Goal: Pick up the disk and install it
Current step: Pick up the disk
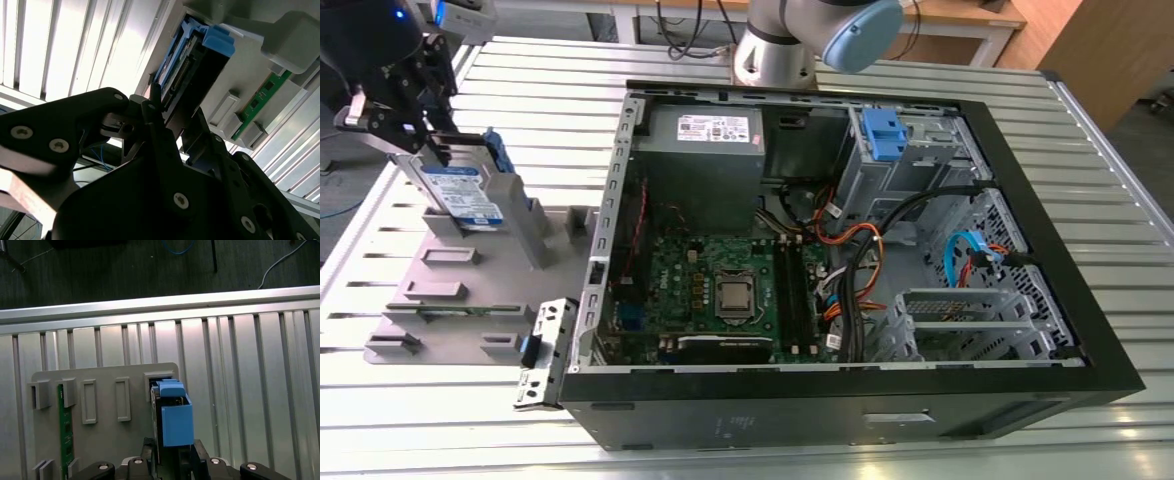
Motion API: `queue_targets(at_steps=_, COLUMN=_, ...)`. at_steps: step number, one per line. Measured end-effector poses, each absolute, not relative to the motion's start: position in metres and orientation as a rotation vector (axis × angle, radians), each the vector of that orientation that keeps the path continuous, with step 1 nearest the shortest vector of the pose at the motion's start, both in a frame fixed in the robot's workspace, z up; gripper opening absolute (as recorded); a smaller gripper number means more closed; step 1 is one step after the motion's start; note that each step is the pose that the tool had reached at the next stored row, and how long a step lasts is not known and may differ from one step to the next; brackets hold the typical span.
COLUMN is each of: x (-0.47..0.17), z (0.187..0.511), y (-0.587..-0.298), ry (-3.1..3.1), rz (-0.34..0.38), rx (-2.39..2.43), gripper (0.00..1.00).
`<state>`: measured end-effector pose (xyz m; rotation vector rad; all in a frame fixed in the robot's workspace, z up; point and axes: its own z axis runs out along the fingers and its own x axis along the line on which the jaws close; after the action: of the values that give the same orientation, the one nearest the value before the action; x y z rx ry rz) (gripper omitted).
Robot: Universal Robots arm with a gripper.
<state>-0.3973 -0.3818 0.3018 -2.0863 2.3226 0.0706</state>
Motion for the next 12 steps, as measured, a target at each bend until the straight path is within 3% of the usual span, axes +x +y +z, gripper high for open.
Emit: queue_targets(at_steps=12, x=-0.3973, z=0.3017, y=-0.3819, ry=2.324, rz=0.071, rx=-2.084, gripper=0.42)
